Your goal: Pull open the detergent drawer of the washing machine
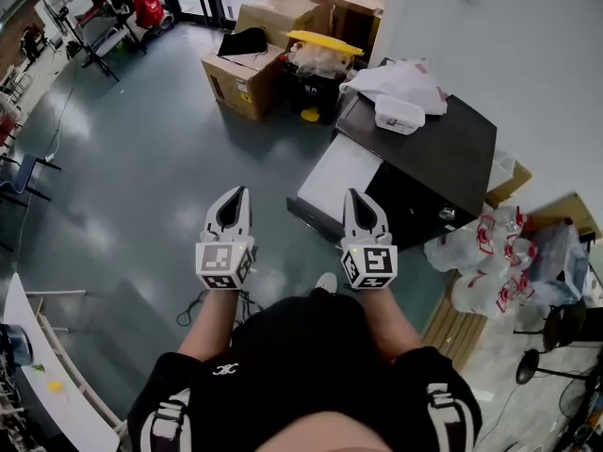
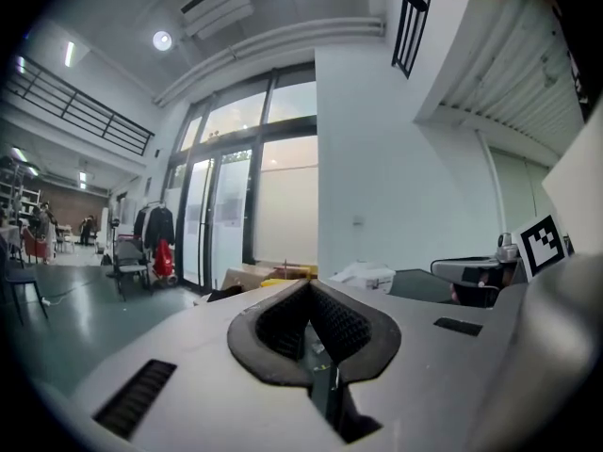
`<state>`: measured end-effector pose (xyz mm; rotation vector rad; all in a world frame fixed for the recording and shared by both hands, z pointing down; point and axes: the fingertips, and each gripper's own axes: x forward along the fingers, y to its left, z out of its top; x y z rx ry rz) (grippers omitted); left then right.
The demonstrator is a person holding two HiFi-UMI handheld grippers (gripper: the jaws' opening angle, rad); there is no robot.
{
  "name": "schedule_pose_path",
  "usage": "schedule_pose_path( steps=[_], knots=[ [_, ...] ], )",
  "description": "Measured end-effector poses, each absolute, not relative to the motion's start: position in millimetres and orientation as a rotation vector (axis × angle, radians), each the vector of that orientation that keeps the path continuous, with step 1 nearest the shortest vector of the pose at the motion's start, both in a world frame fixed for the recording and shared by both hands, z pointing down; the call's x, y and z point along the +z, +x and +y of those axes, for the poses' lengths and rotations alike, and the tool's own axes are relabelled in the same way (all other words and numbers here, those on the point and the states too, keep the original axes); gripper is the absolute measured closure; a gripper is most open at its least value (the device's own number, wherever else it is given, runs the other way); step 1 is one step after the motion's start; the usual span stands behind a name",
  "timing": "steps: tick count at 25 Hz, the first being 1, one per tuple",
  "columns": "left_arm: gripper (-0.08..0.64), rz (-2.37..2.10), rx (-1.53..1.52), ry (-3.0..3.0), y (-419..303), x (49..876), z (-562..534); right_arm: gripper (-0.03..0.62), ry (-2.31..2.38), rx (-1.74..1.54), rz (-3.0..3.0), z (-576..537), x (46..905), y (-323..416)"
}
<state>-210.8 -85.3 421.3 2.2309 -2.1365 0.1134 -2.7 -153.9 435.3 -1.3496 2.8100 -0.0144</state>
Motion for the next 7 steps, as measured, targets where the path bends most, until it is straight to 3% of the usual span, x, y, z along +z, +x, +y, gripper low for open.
schedule_pose_path(
  steps=[7],
  knots=[
    [0.558,-2.128,0.108,2.242,-202.9,415.7,-87.9,0.591,-1.34,-0.013,2.818,-155.4,431.0,1.8]
  ],
)
